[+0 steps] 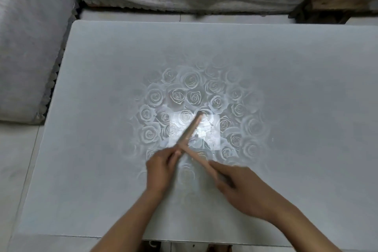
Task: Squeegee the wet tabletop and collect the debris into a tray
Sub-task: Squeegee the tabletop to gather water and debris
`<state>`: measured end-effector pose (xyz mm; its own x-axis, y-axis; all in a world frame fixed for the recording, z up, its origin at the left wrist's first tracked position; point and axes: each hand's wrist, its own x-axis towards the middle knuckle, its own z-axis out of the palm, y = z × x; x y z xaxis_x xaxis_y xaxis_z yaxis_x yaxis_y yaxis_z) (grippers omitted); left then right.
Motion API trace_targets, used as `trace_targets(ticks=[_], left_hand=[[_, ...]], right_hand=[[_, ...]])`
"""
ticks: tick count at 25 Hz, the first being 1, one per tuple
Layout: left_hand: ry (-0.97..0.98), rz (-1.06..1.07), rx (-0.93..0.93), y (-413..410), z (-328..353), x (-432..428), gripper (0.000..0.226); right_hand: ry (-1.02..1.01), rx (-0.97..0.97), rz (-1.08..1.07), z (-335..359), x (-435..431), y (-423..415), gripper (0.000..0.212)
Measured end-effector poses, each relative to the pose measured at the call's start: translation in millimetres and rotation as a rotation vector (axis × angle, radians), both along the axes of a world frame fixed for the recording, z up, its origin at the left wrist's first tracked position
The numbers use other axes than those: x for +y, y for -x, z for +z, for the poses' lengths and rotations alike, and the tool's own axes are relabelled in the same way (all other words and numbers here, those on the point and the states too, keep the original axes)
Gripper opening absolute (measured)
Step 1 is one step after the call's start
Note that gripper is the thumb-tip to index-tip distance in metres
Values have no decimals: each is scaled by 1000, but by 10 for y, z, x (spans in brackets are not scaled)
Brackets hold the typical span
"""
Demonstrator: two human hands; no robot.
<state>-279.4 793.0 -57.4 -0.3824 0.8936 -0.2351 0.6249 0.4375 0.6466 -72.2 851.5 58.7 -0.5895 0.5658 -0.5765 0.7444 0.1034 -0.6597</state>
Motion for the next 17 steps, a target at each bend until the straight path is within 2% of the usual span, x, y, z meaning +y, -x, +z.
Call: trace_targets(ticks=[4, 7, 10, 13, 15, 17], left_hand=[[118, -152, -170, -562, 134, 17, 20], [3, -233, -222, -676, 412, 98, 25], [-94, -346, -77, -924, 585, 109, 43], [123, -392, 32, -1028, 618, 55, 51], [249, -412, 155, -950, 596, -14, 45], [325, -419, 274, -894, 535, -106, 37]], right_hand=[[-47, -79, -51, 151, -302, -751, 48], [-114, -39, -67, 315, -378, -1115, 49], [-221, -163, -166, 455, -402, -1855, 52], [-229, -378, -231, 527, -532, -2765, 49], [-201, -403, -227, 451, -612, -3186, 47], [-228, -415, -107, 277, -562, -3267, 47]])
